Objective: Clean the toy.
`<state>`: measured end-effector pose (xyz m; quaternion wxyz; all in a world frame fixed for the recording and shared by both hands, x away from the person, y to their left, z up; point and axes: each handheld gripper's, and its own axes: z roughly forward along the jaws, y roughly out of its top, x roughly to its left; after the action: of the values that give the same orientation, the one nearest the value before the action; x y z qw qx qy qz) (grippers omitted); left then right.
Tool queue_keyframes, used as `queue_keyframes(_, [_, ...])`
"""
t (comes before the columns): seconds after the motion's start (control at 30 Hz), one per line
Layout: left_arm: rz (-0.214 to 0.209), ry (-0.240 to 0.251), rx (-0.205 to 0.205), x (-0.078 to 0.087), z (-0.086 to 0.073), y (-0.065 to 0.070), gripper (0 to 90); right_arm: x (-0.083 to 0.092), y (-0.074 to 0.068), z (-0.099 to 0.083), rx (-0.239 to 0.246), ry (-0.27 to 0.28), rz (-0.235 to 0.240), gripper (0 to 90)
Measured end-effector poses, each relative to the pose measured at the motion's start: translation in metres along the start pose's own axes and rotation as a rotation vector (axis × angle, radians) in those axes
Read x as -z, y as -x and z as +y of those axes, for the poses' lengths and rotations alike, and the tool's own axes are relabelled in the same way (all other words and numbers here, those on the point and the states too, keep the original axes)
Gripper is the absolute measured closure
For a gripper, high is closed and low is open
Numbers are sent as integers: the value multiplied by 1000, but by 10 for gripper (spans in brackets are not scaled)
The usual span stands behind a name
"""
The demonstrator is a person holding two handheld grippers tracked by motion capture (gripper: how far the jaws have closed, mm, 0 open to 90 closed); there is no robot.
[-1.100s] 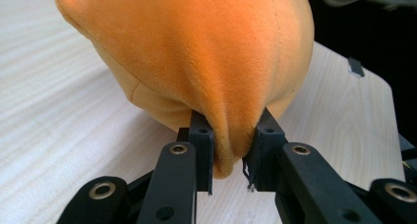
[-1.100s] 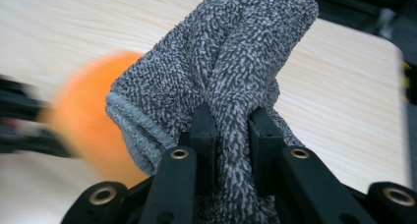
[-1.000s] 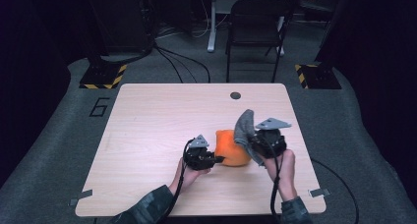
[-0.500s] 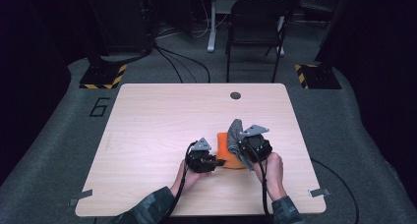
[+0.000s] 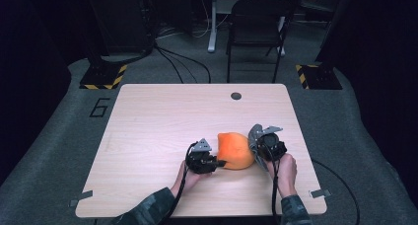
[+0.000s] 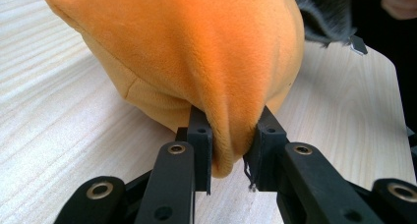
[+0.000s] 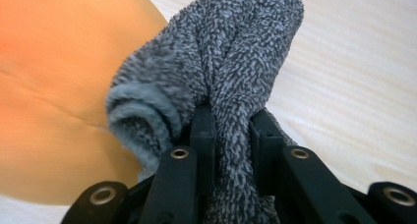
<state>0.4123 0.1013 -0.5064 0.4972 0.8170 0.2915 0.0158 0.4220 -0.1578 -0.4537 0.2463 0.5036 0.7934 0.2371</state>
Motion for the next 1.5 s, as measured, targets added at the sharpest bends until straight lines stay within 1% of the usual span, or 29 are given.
queue_keyframes(0.1, [-1, 1, -12, 0, -1, 0, 745, -13, 4, -5, 0, -46, -11, 762])
queue_keyframes(0.17, [-6, 3, -12, 0, -1, -1, 745, -21, 4, -9, -11, -86, 4, 762])
queue_keyframes(0.27, [-9, 4, -15, 0, -1, -2, 742, -33, 6, -14, -11, -122, 10, 761])
queue_keyframes(0.37, [-10, 2, -17, 1, -2, -3, 740, -33, 7, -13, 2, -130, 15, 760])
queue_keyframes(0.4, [-11, 0, -18, 1, -2, -3, 739, -30, 7, -12, 12, -132, 4, 760])
queue_keyframes(0.43, [-11, 0, -17, 1, -2, -3, 739, -26, 8, -10, 10, -132, 1, 759])
queue_keyframes(0.47, [-9, 4, -14, 1, -2, -3, 738, -22, 9, -9, 6, -119, -10, 759])
queue_keyframes(0.5, [-9, 4, -13, 1, -2, -4, 737, -12, 11, -6, -2, -91, -10, 759])
queue_keyframes(0.53, [-10, 5, -9, 1, -2, -4, 738, -6, 13, -4, 2, -61, -16, 759])
queue_keyframes(0.57, [-10, 4, -11, 1, -2, -4, 738, 4, 14, 0, -16, -24, -9, 759])
queue_keyframes(0.6, [-9, 4, -12, 0, -2, -3, 738, 17, 14, 4, -34, 21, 15, 758])
queue_keyframes(0.63, [-9, 4, -14, 0, -2, -3, 738, 28, 13, 8, -38, 63, 40, 758])
queue_keyframes(0.67, [-6, 5, -15, 0, -2, -3, 738, 35, 11, 11, -37, 91, 56, 758])
queue_keyframes(0.7, [-6, 5, -14, 0, -2, -2, 737, 46, 5, 17, -22, 135, 81, 756])
queue_keyframes(0.73, [-6, 4, -14, -1, -2, -2, 737, 50, -1, 19, -16, 161, 99, 755])
queue_keyframes(0.77, [-4, 4, -14, 0, -2, -2, 737, 57, -10, 24, 14, 189, 130, 755])
queue_keyframes(0.8, [-5, 5, -13, -1, -2, -2, 737, 60, -19, 26, 32, 201, 153, 753])
queue_keyframes(0.83, [-5, 8, -12, -1, -2, -2, 736, 61, -28, 29, 61, 212, 171, 752])
queue_keyframes(0.9, [-5, 9, -10, -1, -2, -2, 736, 58, -43, 31, 84, 216, 190, 751])
queue_keyframes(0.93, [-4, 6, -14, -1, -2, -2, 736, 54, -50, 32, 99, 198, 198, 748])
queue_keyframes(0.97, [-1, 3, -12, -1, -2, -2, 736, 48, -56, 31, 122, 182, 191, 746])
queue_keyframes(1.0, [0, -1, -9, -1, -3, -2, 736, 43, -60, 30, 133, 169, 182, 745])
queue_keyframes(1.03, [-2, 0, -6, -2, -3, -3, 736, 39, -62, 29, 149, 165, 169, 745])
queue_keyframes(1.1, [-3, 3, -4, -2, -3, -2, 737, 37, -59, 28, 156, 162, 168, 744])
queue_keyframes(1.2, [-5, -3, -18, -2, -2, -2, 736, 38, -53, 26, 132, 154, 167, 742])
queue_keyframes(1.23, [-5, -2, -18, -2, -2, -2, 736, 38, -51, 25, 120, 157, 166, 741])
queue_keyframes(1.3, [-7, -1, -14, -2, -2, -2, 736, 37, -46, 24, 110, 153, 165, 738])
queue_keyframes(1.37, [-4, -2, -20, -2, -2, -2, 735, 37, -41, 23, 102, 147, 166, 733])
queue_keyframes(1.5, [-6, -4, -20, -2, -2, -2, 735, 36, -32, 21, 90, 137, 142, 728])
